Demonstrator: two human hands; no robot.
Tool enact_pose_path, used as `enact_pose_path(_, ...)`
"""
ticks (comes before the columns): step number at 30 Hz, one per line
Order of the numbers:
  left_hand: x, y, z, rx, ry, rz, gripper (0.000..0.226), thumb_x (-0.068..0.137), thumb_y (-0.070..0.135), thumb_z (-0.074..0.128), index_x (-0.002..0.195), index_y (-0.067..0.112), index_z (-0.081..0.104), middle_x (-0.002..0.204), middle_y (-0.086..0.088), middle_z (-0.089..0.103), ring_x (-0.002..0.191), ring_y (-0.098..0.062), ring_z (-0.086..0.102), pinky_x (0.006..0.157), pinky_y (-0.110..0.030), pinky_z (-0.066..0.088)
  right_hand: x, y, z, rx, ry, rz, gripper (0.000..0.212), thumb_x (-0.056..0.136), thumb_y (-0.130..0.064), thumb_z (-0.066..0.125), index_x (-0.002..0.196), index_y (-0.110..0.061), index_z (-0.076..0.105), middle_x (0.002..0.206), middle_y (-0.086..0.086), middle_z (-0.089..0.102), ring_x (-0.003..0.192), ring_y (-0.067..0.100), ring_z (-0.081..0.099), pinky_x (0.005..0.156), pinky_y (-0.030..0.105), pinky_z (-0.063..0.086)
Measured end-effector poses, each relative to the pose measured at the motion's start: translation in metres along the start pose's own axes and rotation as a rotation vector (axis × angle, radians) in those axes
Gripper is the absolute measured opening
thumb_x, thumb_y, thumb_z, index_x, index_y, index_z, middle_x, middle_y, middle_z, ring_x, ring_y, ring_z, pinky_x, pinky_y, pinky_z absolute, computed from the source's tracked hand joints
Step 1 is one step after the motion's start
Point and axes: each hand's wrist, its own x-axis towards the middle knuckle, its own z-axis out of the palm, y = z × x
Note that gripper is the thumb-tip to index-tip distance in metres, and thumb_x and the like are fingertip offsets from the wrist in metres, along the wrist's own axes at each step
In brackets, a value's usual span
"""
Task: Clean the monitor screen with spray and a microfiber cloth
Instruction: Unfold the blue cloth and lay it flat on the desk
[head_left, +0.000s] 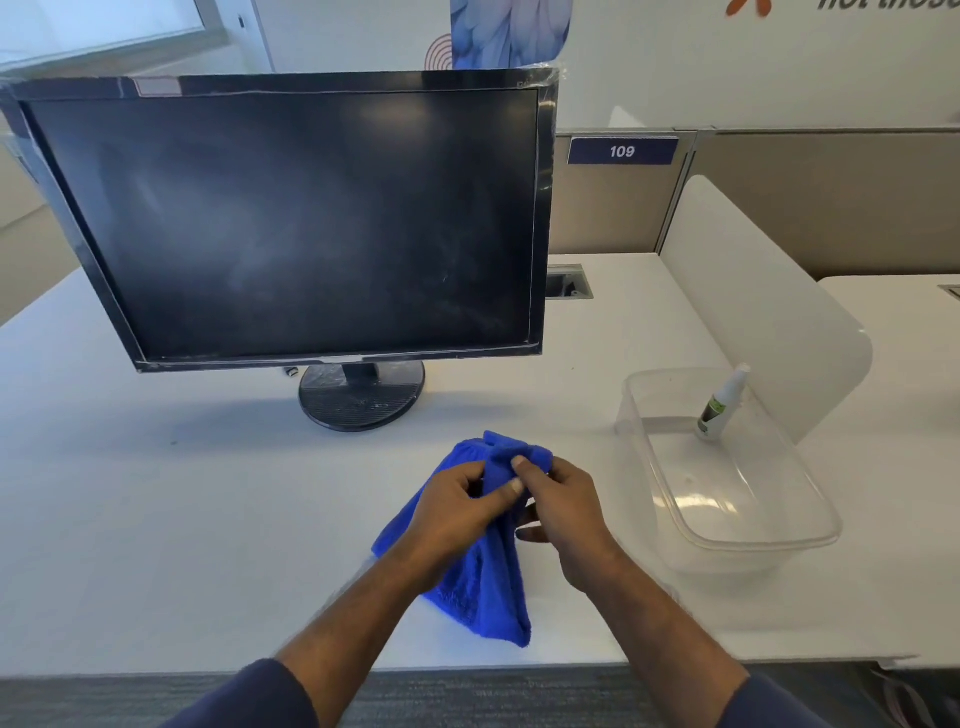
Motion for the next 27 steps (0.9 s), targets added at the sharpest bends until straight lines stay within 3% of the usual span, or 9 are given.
enact_pose_path(4,0.005,0.007,-0.006,-0.079,0.081,-0.055,0.022,0.097,0.030,0.063,0.088,0.017,0.079,0.088,-0.011,0.077,0.080,-0.023,0.073,0.072,-0.033,0.061,0.001,-0.003,-0.001,0.008,0.019,0.006,0.025,0.100,-0.031,0.053,0.097,-0.015,0.071,0.082,0.003,0.076,0.065,0.018,0.072,0.053,0.024,0.053)
enact_pose_path(7,0.013,0.015,-0.015,-0.171,0.202,-0.047,0.020,0.097,0.024,0.063,0.093,0.013,0.078,0.093,-0.014,0.077,0.082,-0.024,0.071,0.079,-0.041,0.061,0.004,-0.008,-0.002,0.050,0.062,-0.014,0.023,0.102,-0.027,0.049,0.099,-0.015,0.069,0.086,0.005,0.077,0.073,0.020,0.074,0.056,0.029,0.055)
enact_pose_path(11,0.024,0.032,-0.055,-0.291,0.333,0.005,0.014,0.096,0.008,0.059,0.097,0.011,0.073,0.089,-0.007,0.077,0.078,-0.019,0.069,0.063,-0.029,0.058,0.013,-0.023,-0.015,0.148,0.133,-0.106,0.017,0.101,-0.014,0.050,0.102,-0.015,0.068,0.097,0.011,0.075,0.083,0.023,0.073,0.059,0.030,0.058)
enact_pose_path(17,0.017,0.021,-0.118,-0.444,0.538,0.043,0.022,0.092,-0.002,0.054,0.096,0.012,0.069,0.088,-0.005,0.076,0.080,-0.016,0.072,0.064,-0.025,0.058,0.026,-0.015,-0.039,0.171,0.303,-0.172,0.021,0.100,-0.008,0.050,0.115,-0.016,0.063,0.102,0.005,0.070,0.088,0.022,0.070,0.060,0.032,0.061)
enact_pose_path(20,0.005,-0.012,-0.138,-0.467,0.695,-0.091,0.024,0.090,-0.007,0.053,0.109,0.002,0.065,0.100,-0.018,0.069,0.085,-0.027,0.068,0.069,-0.032,0.060,0.028,0.009,-0.049,0.010,0.410,-0.134,0.020,0.095,-0.002,0.050,0.107,-0.016,0.060,0.101,0.008,0.067,0.077,0.024,0.071,0.054,0.030,0.059)
enact_pose_path(23,-0.013,-0.050,-0.145,-0.334,0.764,-0.258,0.041,0.084,-0.011,0.057,0.124,-0.001,0.059,0.106,-0.025,0.066,0.083,-0.031,0.067,0.070,-0.035,0.059,0.025,0.032,-0.054,-0.276,0.462,-0.078,0.037,0.087,0.004,0.054,0.120,-0.015,0.054,0.096,0.007,0.064,0.075,0.020,0.066,0.061,0.037,0.061)
enact_pose_path(25,-0.025,-0.067,-0.144,-0.156,0.804,-0.328,0.053,0.081,-0.011,0.062,0.130,0.007,0.055,0.103,-0.017,0.065,0.081,-0.029,0.067,0.067,-0.035,0.058,0.020,0.043,-0.054,-0.527,0.439,-0.087,0.051,0.086,0.004,0.054,0.134,-0.013,0.046,0.089,-0.001,0.060,0.073,0.016,0.061,0.059,0.030,0.053)
enact_pose_path(27,-0.035,-0.076,-0.141,0.032,0.775,-0.314,0.059,0.077,-0.009,0.064,0.128,0.018,0.055,0.098,-0.008,0.066,0.079,-0.026,0.067,0.068,-0.038,0.059,0.013,0.048,-0.050,-0.761,0.398,-0.142,0.053,0.085,0.002,0.053,0.134,-0.013,0.044,0.097,0.000,0.058,0.078,0.019,0.057,0.063,0.029,0.046)
